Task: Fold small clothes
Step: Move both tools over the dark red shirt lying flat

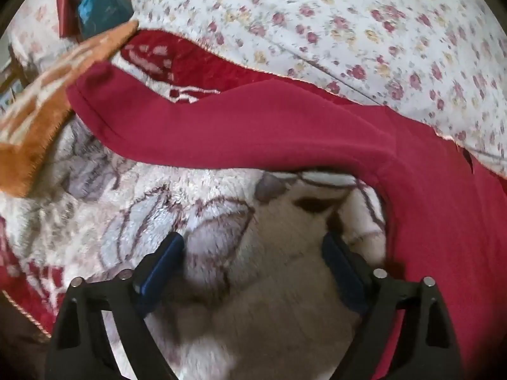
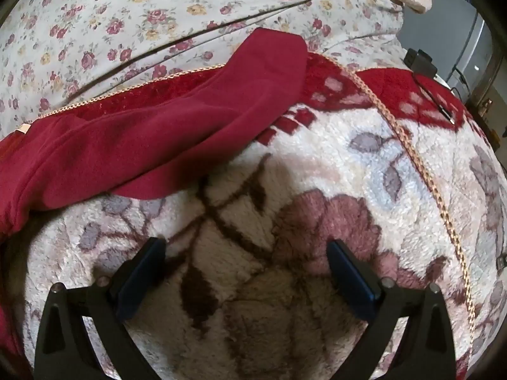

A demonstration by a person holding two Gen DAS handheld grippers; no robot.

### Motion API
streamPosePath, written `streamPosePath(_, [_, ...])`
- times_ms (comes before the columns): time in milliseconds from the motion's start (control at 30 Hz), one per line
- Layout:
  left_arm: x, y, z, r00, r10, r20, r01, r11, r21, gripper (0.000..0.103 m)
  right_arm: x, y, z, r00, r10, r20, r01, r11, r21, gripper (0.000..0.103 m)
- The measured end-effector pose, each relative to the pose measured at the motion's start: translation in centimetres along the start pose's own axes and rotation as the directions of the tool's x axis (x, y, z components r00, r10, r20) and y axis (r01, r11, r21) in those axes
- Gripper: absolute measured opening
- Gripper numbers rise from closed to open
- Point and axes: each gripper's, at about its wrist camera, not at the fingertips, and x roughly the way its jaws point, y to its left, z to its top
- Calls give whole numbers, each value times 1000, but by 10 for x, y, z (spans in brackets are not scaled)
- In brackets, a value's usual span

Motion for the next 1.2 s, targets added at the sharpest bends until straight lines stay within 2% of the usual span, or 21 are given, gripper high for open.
streamPosePath(67, [-9, -5, -2, 1000, -8, 3, 8, 1000, 26, 66, 0, -2, 1, 1000, 0, -4, 0, 1000, 4, 103])
streamPosePath(133, [-24, -8, -8, 998, -58, 17, 57, 998, 32, 62, 0, -1, -1, 1000, 0, -5, 0, 1000, 7, 103])
streamPosePath(200, [-39, -11, -12, 996, -78, 46, 76, 996, 34, 62, 0, 1, 0, 1000, 9, -12, -9, 1000, 11, 103])
streamPosePath(333, [-63, -22, -15, 992, -84, 94, 78, 995, 66, 62, -9, 5, -4, 997, 64, -34, -66, 996, -52, 103])
streamPosePath(400, [-72, -27, -17, 990, -80, 114, 71, 994, 78, 62, -22, 10, -11, 992, 123, -41, -126, 988, -90, 103])
streamPosePath(500, [-83, -36, -16, 986, -92, 136, 78, 992, 100, 62, -60, 16, -25, 969, 247, -15, -247, 967, -63, 103])
streamPosePath(567, [-89, -41, -17, 984, -108, 142, 92, 989, 111, 62, -87, 22, -32, 962, 270, 23, -269, 961, -59, 103])
streamPosePath(700, [-103, -51, -16, 977, -139, 160, 120, 985, 126, 62, -147, 40, -45, 930, 354, 97, -348, 934, -73, 103])
streamPosePath(833, [-114, -58, -18, 974, -152, 168, 131, 983, 128, 62, -187, 61, -54, 887, 447, 115, -447, 894, -32, 103])
streamPosePath(967, [-119, -61, -18, 974, -160, 161, 142, 983, 120, 62, -222, 100, -64, 847, 514, 139, -506, 858, -87, 103])
streamPosePath(1067, [-121, -60, -17, 974, -162, 161, 145, 983, 111, 62, -234, 134, -70, 795, 595, 118, -582, 803, -130, 103])
streamPosePath(1100, [-121, -59, -17, 974, -161, 161, 144, 983, 110, 62, -236, 144, -73, 787, 607, 113, -593, 794, -137, 103])
streamPosePath(1133, [-121, -59, -17, 974, -162, 161, 145, 983, 110, 62, -236, 154, -73, 787, 608, 104, -593, 792, -146, 103])
streamPosePath(1200, [-121, -58, -17, 975, -158, 159, 142, 984, 108, 62, -236, 174, -73, 805, 586, 95, -567, 807, -164, 103])
